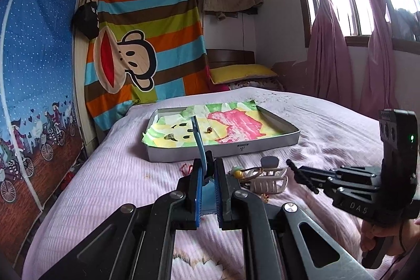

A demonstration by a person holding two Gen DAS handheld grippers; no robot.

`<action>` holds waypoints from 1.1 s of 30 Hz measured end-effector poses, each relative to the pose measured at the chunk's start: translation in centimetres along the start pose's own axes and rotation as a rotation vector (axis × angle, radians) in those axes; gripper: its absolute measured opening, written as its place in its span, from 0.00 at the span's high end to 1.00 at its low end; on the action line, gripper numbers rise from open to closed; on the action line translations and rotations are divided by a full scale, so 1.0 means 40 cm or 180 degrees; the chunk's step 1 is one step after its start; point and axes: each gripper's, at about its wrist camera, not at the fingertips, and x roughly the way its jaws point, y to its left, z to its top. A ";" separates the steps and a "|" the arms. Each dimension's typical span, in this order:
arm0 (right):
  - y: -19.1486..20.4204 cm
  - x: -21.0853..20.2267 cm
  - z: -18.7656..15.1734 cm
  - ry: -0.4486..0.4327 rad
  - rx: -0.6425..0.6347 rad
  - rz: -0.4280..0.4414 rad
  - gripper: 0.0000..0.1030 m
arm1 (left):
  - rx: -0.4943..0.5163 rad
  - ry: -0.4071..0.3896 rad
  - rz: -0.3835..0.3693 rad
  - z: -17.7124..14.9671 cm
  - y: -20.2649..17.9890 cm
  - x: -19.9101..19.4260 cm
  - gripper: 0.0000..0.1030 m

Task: Organize jewelry
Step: 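Carry the watch and hair tie into the silver tray and open both tools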

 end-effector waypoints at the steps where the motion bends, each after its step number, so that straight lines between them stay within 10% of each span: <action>1: -0.001 0.002 0.004 0.0002 0.0011 0.0009 0.95 | -0.0005 -0.0006 -0.0004 0.006 0.001 0.001 0.92; 17: -0.087 0.221 0.303 0.0161 0.0043 -0.0183 0.95 | -0.0286 -0.0095 -0.0133 0.237 0.088 0.192 0.92; 33: -0.204 0.585 0.338 0.1318 0.0112 -0.0639 0.95 | -0.0690 0.0651 -0.0184 0.235 0.178 0.573 0.92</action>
